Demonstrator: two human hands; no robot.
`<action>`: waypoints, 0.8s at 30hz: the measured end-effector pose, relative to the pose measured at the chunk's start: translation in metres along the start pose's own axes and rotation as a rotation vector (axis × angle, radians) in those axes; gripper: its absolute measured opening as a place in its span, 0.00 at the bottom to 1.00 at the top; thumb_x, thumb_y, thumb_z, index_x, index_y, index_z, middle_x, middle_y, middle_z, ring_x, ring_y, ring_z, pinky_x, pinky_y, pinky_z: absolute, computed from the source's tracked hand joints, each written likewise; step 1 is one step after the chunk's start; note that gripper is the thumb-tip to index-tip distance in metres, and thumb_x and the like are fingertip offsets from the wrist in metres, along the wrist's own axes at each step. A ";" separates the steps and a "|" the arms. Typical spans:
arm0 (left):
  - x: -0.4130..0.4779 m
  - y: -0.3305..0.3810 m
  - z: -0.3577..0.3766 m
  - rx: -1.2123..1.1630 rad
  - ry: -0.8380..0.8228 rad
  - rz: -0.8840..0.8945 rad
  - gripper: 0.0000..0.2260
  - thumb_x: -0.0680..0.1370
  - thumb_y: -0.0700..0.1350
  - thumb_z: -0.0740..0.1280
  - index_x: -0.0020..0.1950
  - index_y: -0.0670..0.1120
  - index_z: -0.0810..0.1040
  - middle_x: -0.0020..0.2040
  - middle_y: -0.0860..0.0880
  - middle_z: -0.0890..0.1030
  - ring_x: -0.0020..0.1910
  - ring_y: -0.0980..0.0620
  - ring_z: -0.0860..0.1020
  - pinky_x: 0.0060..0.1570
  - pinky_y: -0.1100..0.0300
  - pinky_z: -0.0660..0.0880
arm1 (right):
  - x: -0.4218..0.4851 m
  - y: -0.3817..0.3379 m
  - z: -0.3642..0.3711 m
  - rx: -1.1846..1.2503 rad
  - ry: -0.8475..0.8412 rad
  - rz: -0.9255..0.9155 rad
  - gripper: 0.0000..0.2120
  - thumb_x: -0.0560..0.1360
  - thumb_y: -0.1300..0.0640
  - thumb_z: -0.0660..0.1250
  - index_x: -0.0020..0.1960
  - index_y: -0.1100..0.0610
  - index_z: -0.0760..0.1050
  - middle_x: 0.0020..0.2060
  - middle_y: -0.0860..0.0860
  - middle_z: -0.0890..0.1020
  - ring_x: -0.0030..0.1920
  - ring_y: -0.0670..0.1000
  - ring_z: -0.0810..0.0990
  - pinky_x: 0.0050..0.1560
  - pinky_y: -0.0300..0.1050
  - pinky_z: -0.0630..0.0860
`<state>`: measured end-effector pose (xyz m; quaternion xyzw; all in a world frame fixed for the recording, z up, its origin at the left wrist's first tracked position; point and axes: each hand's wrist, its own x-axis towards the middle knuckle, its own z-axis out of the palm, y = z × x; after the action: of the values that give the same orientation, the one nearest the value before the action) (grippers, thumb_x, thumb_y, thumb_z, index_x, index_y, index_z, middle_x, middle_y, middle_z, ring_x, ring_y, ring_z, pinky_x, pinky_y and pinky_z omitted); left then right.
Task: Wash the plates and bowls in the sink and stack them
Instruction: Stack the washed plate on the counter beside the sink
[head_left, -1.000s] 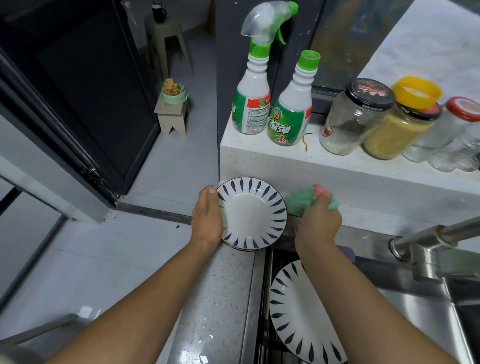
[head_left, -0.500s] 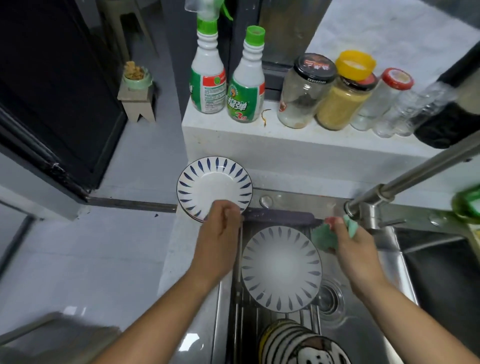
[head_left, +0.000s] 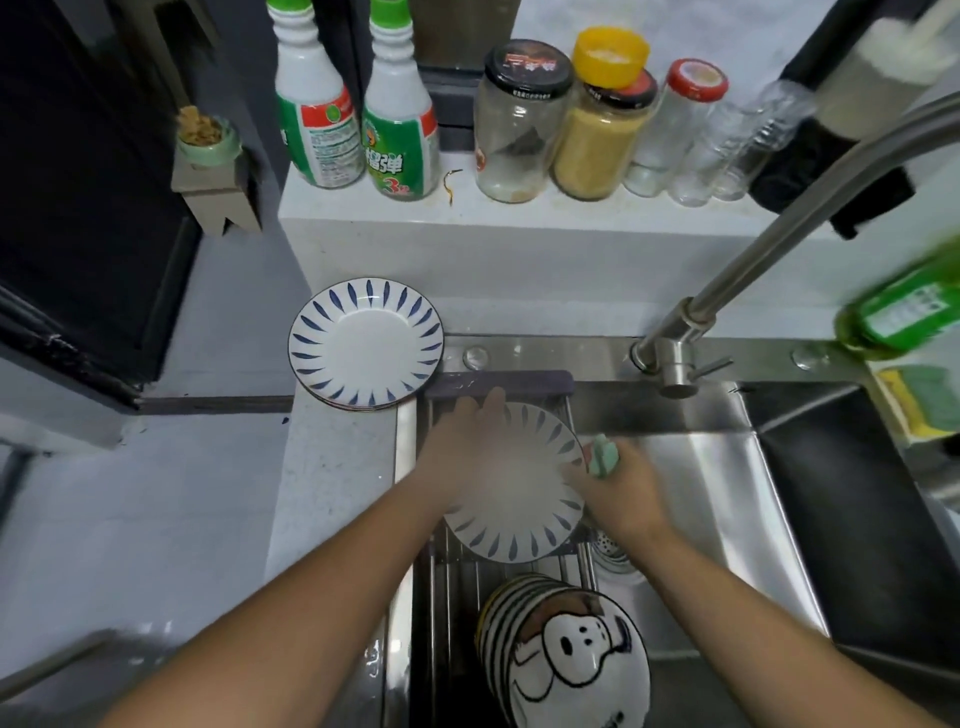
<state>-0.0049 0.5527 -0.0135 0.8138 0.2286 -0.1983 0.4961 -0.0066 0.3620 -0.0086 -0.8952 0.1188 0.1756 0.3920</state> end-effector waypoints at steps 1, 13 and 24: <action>0.000 0.000 -0.001 0.024 0.002 0.004 0.27 0.86 0.60 0.49 0.74 0.44 0.70 0.67 0.41 0.76 0.66 0.41 0.74 0.63 0.51 0.69 | 0.001 0.001 0.000 -0.034 0.016 -0.005 0.12 0.71 0.52 0.77 0.45 0.52 0.75 0.39 0.48 0.82 0.40 0.48 0.81 0.38 0.44 0.76; 0.002 -0.006 -0.005 0.047 0.005 0.032 0.32 0.84 0.66 0.47 0.40 0.42 0.72 0.41 0.45 0.77 0.42 0.47 0.73 0.47 0.54 0.70 | 0.002 0.004 -0.002 -0.147 0.061 -0.120 0.12 0.74 0.54 0.74 0.43 0.56 0.71 0.35 0.47 0.75 0.35 0.46 0.73 0.30 0.33 0.63; -0.004 0.003 -0.011 0.035 -0.015 0.010 0.29 0.83 0.67 0.49 0.39 0.44 0.70 0.38 0.47 0.75 0.40 0.48 0.73 0.43 0.55 0.67 | 0.001 0.002 -0.005 -0.221 0.057 -0.190 0.07 0.76 0.58 0.70 0.43 0.58 0.73 0.37 0.50 0.78 0.38 0.50 0.74 0.33 0.41 0.65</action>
<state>-0.0054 0.5604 -0.0049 0.8221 0.2174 -0.2059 0.4843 -0.0056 0.3567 -0.0070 -0.9448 0.0244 0.1243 0.3023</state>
